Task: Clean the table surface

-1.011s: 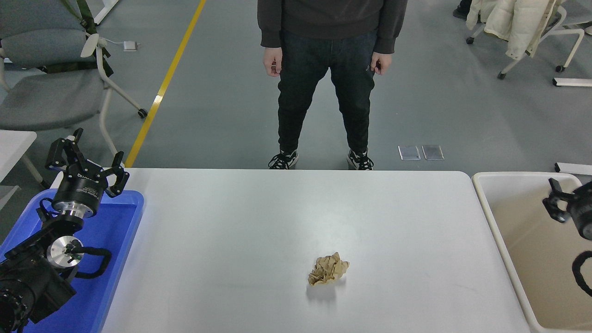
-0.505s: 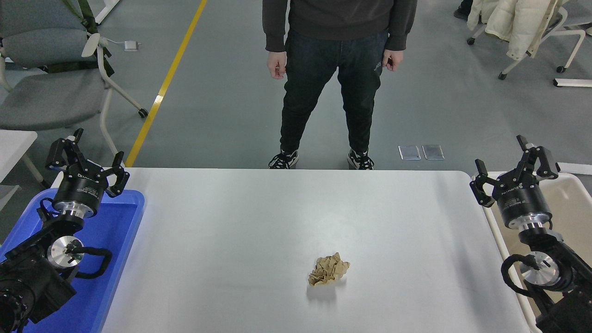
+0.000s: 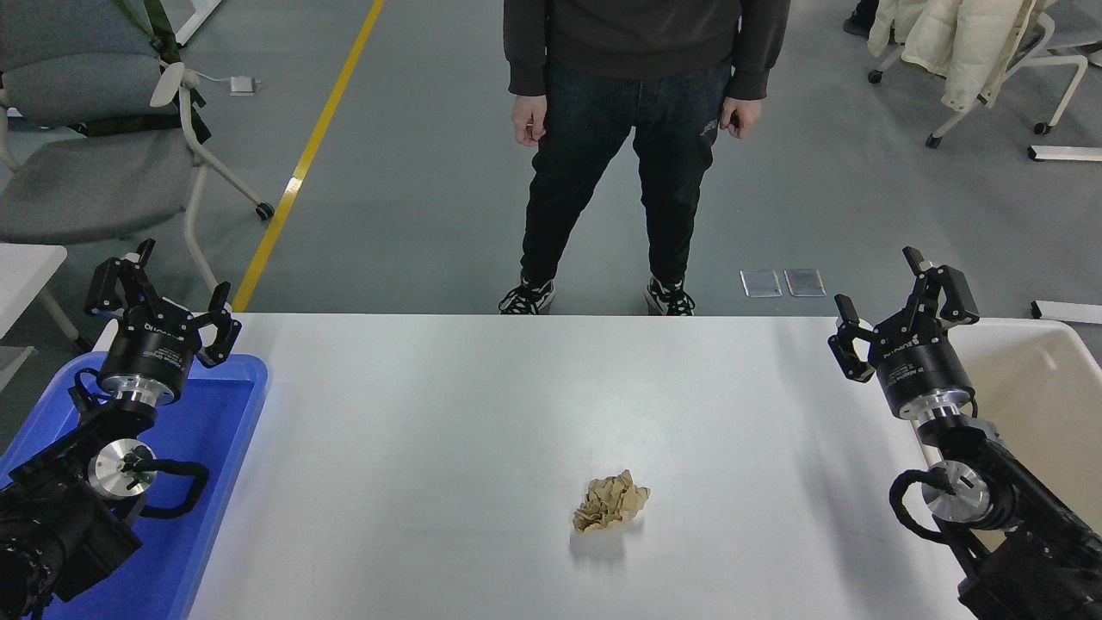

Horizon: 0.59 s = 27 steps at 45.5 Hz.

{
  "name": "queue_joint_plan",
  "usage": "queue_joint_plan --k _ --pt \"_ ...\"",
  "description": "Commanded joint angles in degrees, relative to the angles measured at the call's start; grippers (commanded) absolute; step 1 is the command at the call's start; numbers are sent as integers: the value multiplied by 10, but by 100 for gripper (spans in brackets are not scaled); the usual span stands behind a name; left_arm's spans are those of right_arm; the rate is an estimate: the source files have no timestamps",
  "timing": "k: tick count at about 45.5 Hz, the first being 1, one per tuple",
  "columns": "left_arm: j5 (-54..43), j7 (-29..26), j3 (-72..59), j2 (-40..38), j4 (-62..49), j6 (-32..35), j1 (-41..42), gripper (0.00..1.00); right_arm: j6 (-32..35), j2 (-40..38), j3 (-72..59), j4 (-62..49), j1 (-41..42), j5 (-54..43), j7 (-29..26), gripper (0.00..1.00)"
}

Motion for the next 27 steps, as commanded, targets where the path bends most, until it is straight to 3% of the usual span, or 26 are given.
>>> queue_joint_plan --k 1,9,17,27 --pt "0 0 0 0 0 0 0 100 -25 -4 -18 5 3 -2 -34 100" --pt "0 0 0 0 0 -1 -1 100 -55 -49 -24 62 -6 4 -92 100" --pt "0 0 0 0 0 -1 0 100 -92 -165 -69 209 -17 3 -160 100" --pt "1 0 0 0 0 -1 -1 100 -86 -286 -136 308 11 -10 -196 100"
